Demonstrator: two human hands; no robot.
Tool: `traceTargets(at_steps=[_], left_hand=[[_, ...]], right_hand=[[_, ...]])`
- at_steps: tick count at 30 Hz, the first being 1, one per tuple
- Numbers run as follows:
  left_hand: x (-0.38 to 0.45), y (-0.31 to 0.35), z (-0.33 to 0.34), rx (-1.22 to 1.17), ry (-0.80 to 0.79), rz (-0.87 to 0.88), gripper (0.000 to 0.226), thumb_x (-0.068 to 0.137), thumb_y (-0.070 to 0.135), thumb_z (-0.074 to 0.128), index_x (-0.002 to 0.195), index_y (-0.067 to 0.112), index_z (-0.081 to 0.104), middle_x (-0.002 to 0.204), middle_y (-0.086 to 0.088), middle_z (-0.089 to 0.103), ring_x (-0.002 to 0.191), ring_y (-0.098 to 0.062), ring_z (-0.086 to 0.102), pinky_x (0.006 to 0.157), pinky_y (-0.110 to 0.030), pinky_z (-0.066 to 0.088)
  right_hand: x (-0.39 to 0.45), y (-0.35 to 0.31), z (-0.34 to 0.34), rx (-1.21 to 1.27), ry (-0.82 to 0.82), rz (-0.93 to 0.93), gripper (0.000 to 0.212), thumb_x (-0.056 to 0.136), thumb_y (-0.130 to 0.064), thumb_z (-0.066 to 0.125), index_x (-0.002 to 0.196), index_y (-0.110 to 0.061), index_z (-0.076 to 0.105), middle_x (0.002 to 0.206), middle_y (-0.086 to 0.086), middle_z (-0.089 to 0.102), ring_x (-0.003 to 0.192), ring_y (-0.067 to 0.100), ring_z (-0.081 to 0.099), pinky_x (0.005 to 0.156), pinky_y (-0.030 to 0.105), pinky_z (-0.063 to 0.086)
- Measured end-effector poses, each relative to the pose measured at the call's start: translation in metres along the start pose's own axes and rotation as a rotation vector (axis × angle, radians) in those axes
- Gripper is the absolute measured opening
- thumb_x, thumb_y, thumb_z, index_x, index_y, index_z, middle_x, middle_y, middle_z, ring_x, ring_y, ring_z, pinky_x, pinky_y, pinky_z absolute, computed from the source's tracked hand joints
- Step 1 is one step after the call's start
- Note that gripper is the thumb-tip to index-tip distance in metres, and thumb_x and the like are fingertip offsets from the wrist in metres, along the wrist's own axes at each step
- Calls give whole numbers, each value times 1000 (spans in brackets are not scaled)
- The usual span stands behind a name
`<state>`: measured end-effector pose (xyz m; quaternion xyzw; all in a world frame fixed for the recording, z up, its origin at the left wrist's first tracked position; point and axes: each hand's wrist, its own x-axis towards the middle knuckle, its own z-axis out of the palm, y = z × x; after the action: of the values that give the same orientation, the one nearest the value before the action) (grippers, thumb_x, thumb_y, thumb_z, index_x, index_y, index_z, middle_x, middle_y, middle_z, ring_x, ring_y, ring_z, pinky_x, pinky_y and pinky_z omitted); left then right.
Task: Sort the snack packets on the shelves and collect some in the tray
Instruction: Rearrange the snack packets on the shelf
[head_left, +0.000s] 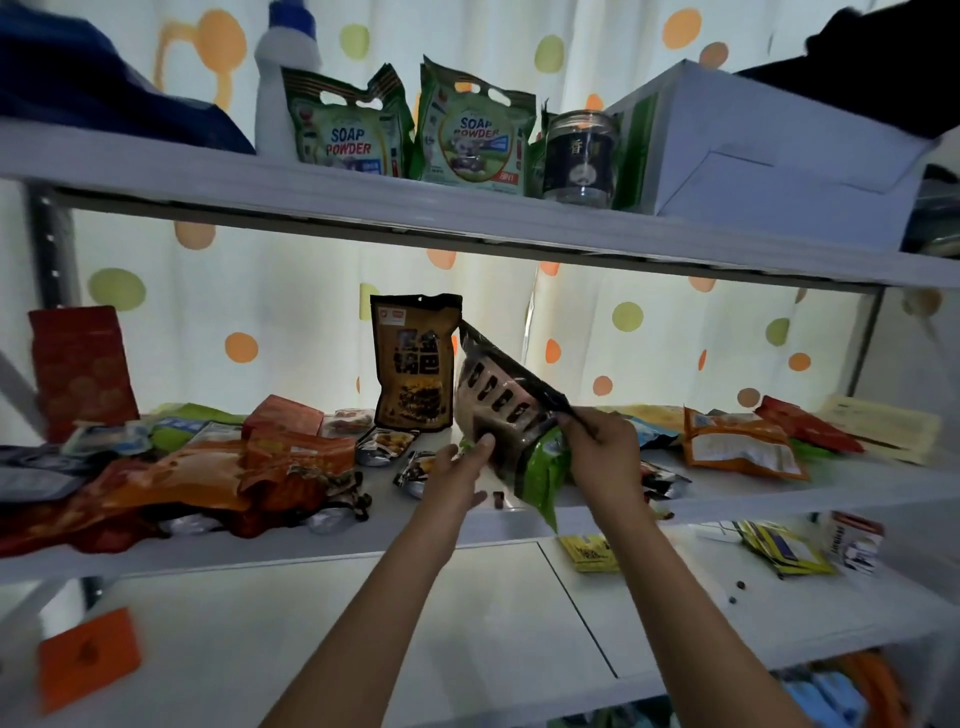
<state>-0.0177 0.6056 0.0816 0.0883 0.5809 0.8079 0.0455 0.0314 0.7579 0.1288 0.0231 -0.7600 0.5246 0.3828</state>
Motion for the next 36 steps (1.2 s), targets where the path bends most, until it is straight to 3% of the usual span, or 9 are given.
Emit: traceTargets(at_steps=[2,5,7,10,17,20,29,32,36], left_hand=[[-9,-10,-5,-138,-111,1,64,77,44,72,130,14,54,129,-4,63,115,-18,61,89,-38,54],[-30,-37,-7,-304,-210,-31,62,77,32,76,132,13,55,124,-9,67,116,-26,62,91,-43,53],[-45,-58,-4,-309,-144,-21,65,71,25,81,129,9,56,119,-10,69,111,-27,65,87,-42,54],[-68,-87,0,-152,23,6,71,57,25,89,121,15,61,109,-4,73,102,-22,69,89,-40,55],[-131,-139,-5,85,139,54,57,65,6,87,114,21,62,100,6,74,89,-5,70,66,-13,53],[-149,-159,-15,107,123,4,55,67,5,85,112,26,62,96,10,74,88,-3,70,67,-13,53],[-150,-182,-37,130,130,-128,61,71,20,86,123,22,55,110,2,71,94,-11,70,69,-20,56],[-153,-189,-41,187,149,-201,69,74,32,81,130,35,41,115,11,64,102,-10,64,83,-29,55],[-156,-191,-42,245,91,-275,45,86,38,60,125,48,41,116,15,62,105,-7,60,86,-29,51]], right_hand=[[-31,0,-14,154,-5,45,24,94,-4,58,83,-19,74,81,-1,74,77,14,68,72,29,52],[-79,20,-27,347,16,190,22,94,-1,59,88,-15,75,78,-5,75,70,8,68,63,21,53],[-108,45,-31,374,40,316,20,94,-4,59,84,-13,74,74,1,70,68,15,62,61,26,49],[-148,80,-38,427,33,529,16,96,-6,57,95,-5,73,85,12,73,76,23,65,65,31,53],[-209,119,-53,585,-154,846,31,91,-22,64,117,-5,68,112,16,72,104,33,68,85,41,54],[-231,127,-53,646,-262,900,42,86,-19,67,125,-3,63,121,19,68,113,37,64,99,51,50],[-248,143,-38,515,-372,903,42,78,-3,75,119,-6,66,114,16,72,106,35,68,95,48,53],[-253,149,-32,509,-360,902,40,78,0,75,117,-5,68,114,17,71,106,36,68,95,47,53],[-258,157,-28,497,-277,909,38,78,3,73,115,-6,69,110,17,73,102,35,69,91,46,54]])
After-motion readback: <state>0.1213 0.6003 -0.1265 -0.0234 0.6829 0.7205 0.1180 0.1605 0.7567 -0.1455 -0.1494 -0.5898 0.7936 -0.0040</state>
